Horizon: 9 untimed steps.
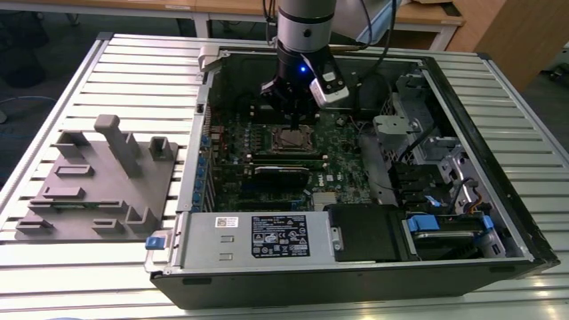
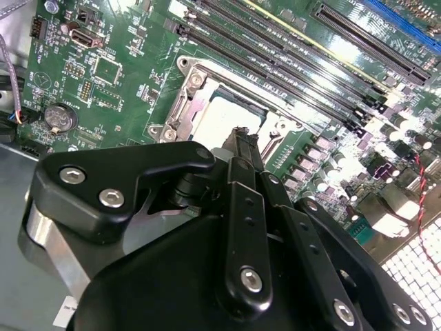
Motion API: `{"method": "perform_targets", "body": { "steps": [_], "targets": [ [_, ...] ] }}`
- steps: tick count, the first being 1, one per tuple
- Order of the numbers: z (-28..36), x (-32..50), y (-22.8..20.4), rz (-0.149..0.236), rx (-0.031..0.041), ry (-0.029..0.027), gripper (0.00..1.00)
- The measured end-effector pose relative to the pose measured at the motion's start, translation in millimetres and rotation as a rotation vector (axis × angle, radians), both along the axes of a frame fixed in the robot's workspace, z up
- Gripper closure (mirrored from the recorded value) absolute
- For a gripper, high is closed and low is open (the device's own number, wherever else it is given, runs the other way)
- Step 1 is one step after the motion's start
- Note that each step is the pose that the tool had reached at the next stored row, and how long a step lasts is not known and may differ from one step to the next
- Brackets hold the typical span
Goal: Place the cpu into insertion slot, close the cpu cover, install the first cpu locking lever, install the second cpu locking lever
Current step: 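Install the second cpu locking lever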
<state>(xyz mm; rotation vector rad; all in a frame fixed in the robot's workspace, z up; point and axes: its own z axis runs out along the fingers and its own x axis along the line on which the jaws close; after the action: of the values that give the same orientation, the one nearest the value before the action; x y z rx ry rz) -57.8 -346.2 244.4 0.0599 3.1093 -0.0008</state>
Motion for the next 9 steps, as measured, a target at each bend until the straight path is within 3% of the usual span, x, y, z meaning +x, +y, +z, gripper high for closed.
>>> {"method": "perform_targets", "body": {
  "steps": [9],
  "targets": [
    [1.1, 0.0, 0.0, 0.0, 0.0001, 0.0, 0.89]
  ]
}}
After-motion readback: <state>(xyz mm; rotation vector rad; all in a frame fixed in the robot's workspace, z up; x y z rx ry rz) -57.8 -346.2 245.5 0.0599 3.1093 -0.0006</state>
